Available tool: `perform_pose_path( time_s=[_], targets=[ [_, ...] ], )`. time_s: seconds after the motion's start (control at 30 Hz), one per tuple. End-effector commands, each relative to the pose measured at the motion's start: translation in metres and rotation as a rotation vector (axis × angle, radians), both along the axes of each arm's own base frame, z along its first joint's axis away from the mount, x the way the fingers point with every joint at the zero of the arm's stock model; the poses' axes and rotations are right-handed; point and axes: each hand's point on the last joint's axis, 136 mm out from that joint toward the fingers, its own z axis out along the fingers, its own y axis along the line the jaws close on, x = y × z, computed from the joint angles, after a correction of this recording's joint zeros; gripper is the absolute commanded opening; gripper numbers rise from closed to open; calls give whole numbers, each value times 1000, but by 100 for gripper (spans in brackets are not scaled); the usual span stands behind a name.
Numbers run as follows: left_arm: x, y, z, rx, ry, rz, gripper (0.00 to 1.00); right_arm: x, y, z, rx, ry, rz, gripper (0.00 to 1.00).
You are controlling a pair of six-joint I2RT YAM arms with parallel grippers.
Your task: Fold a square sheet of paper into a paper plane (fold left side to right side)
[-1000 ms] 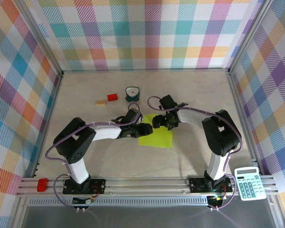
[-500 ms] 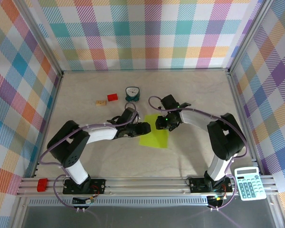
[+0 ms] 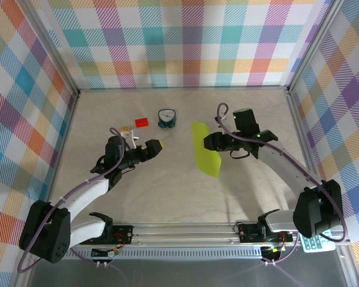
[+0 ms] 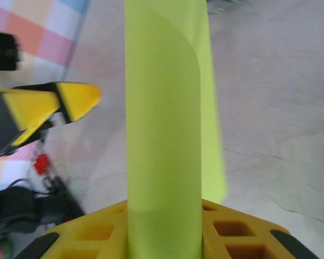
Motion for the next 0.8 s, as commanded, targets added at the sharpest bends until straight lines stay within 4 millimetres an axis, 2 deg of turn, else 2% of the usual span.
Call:
perform_pose_path(
  time_s=[0.0, 0.23, 0.43, 0.63, 0.7, 0.77],
  targets=[
    [-15, -16, 56, -147, -182, -128, 100, -24, 15, 35, 139, -50, 151, 28],
    [-27, -21, 80, -213, -276, -185, 100, -48, 37, 83, 333, -73, 302, 27],
    [-44, -45, 97, -225, -330, -310, 100, -60, 57, 108, 438, -85, 393, 26],
    [-57, -69, 104, -229, -349, -428, 99, -54, 65, 104, 447, -71, 403, 27],
    [-58, -72, 106, -233, -348, -444, 94, -50, 64, 97, 406, -73, 381, 27],
    [-56, -72, 104, -219, -341, -440, 83, -45, 60, 86, 350, -83, 346, 27]
  ],
)
